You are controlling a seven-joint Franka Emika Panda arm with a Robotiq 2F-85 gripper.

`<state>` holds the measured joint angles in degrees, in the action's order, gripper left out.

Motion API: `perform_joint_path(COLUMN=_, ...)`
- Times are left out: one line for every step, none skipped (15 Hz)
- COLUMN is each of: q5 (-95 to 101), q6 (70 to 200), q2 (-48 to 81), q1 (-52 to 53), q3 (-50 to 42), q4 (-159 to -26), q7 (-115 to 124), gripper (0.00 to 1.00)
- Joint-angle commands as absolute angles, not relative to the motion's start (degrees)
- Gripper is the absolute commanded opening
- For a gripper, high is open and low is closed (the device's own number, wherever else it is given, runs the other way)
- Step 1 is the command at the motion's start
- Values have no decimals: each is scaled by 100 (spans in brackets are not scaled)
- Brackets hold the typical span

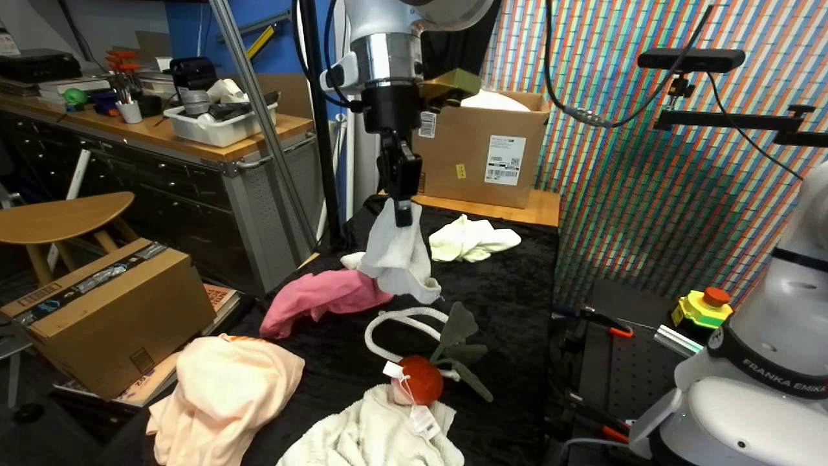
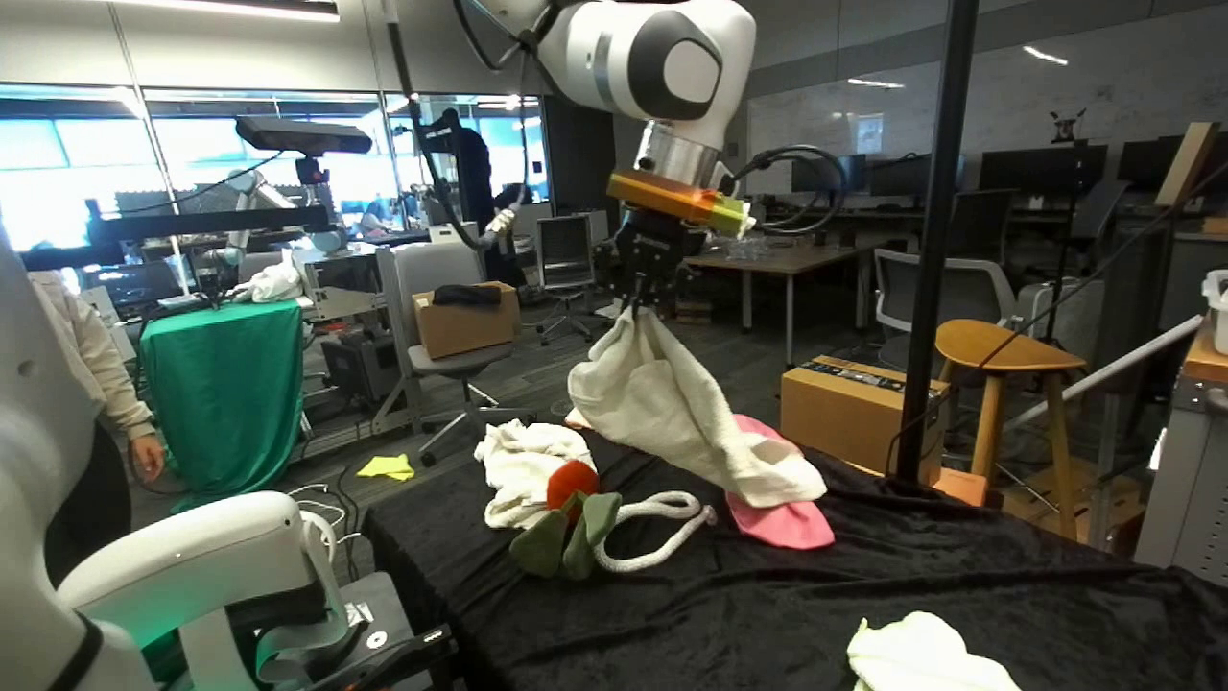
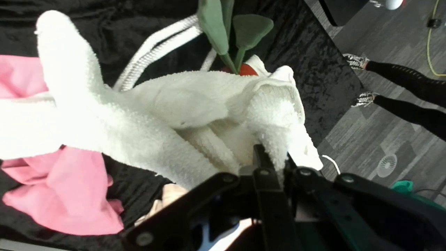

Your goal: Group up all the objects on the table

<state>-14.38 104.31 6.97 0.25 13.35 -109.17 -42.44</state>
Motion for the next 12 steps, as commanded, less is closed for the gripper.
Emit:
perform_joint_path(q5=-1944, q6=11098, q2=-497, q1=504, q3=1345, q4=-12149, q7=-4030, gripper=7)
perform_joint_path(q5=-2033, q6=11184, q2=-661, q1=650, q3=1359, q4=-12276, q7=-3967, gripper=8)
perform_joint_path(q5=-2111, q6=11153, q2=-861, q1=775, q3=1350, q4=-12346, q7=-3885, gripper=7)
perform_joint_path(q5=-2156, q6=11201, q2=-954, q1=905, q3=1350, q4=-12397, q7=-3823, gripper=8)
perform_joint_path(q5=-2196, q6=11123, q2=-1100, q1=1015, q3=1329, q4=-12398, q7=-3754, gripper=8)
perform_joint_path(q5=-2181, q6=11151, q2=-1132, q1=1118, q3=1322, q4=-12389, q7=-3701, gripper=8)
perform_joint_path(q5=-2172, q6=11177, q2=-1203, q1=1198, q3=1309, q4=-12406, q7=-3665, gripper=8)
perform_joint_path(q5=-2114, q6=11265, q2=-1196, q1=1264, q3=1318, q4=-12396, q7=-3583, gripper=8)
perform_joint_path(q5=-2067, q6=11423, q2=-1151, q1=1311, q3=1331, q4=-12399, q7=-3485, gripper=7)
perform_joint_path(q5=-1961, q6=11626, q2=-1051, q1=1339, q3=1352, q4=-12404, q7=-3375, gripper=7)
perform_joint_path(q5=-1897, q6=11738, q2=-960, q1=1364, q3=1357, q4=-12393, q7=-3284, gripper=7)
perform_joint_path(q5=-1815, q6=11814, q2=-853, q1=1379, q3=1357, q4=-12395, q7=-3198, gripper=6)
